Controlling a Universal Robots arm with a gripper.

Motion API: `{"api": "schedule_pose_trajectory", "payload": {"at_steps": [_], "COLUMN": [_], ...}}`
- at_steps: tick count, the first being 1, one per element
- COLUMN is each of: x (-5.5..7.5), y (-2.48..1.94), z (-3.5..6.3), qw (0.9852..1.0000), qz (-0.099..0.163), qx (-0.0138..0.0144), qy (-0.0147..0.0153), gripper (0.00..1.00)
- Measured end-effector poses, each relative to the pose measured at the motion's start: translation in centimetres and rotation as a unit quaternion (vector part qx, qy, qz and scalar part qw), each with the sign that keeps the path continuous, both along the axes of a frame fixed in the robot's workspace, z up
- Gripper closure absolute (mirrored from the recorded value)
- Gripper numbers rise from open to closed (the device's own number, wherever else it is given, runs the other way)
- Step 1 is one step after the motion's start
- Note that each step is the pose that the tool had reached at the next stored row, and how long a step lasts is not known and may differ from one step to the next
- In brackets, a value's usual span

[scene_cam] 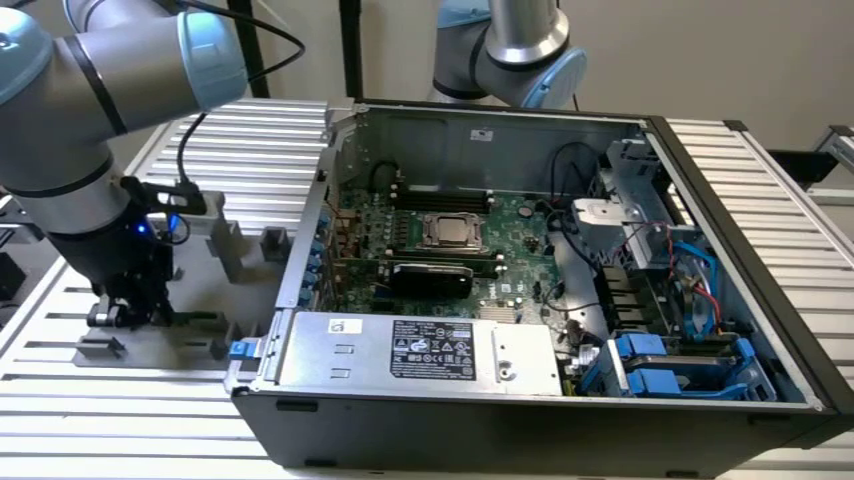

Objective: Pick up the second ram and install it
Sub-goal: 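Pick up the second ram and move it above second insertion slot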

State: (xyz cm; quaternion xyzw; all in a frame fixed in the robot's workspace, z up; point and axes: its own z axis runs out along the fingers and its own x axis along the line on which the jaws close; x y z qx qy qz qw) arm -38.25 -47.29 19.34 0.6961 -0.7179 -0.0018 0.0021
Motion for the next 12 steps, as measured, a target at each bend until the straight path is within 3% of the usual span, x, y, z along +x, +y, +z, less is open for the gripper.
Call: {"api": "schedule_pose_trajectory", "payload": {"at_steps": [12], "x": [0.00], "y": [-0.01], "z": [0.05], "qw": [1.0000], "qz": [-0.002], "qx": [0.0000], "qy": [-0.0001], "gripper": [1.00]}}
